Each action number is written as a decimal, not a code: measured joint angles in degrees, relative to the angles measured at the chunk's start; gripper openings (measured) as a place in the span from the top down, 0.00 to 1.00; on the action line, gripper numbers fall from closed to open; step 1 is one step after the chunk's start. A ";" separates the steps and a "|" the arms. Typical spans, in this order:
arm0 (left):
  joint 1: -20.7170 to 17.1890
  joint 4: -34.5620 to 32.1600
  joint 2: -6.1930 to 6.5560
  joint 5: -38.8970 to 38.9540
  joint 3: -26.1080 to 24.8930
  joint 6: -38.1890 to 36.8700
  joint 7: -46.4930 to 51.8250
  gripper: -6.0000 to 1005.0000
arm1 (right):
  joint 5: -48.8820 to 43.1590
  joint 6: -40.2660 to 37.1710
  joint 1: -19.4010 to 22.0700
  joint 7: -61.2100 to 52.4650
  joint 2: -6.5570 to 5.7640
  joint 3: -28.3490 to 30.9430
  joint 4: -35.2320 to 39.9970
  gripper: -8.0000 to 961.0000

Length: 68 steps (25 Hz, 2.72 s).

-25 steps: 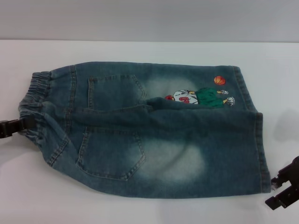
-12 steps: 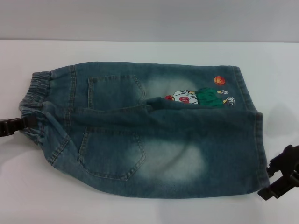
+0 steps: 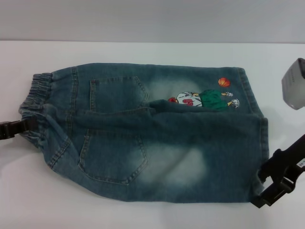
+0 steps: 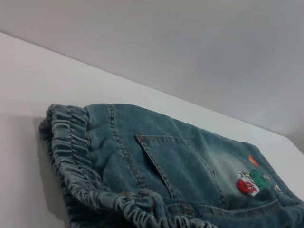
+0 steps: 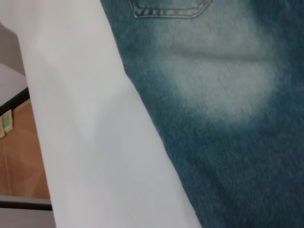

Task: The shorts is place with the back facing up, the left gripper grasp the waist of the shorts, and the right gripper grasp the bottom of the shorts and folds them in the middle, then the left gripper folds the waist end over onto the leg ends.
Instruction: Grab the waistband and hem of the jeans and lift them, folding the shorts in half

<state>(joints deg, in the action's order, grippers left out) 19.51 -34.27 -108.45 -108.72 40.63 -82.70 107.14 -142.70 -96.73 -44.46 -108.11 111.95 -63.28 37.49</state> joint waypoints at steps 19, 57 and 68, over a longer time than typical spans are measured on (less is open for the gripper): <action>-0.04 -0.33 0.44 -0.09 -0.03 -0.40 -0.07 0.86 | -0.13 -1.53 0.05 -0.62 1.13 0.20 3.12 0.27; 0.67 -1.18 1.16 0.32 -6.15 -2.07 -1.65 0.83 | 6.70 -8.92 8.66 6.26 3.41 5.83 20.13 0.99; -0.88 -2.16 1.40 0.37 -12.76 -4.87 -1.60 0.83 | 16.21 -5.13 11.56 17.25 3.18 22.18 20.80 0.99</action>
<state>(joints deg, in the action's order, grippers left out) 18.64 -36.44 -107.05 -108.36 27.88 -87.57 105.54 -126.48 -101.86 -32.90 -90.86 115.13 -41.10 58.29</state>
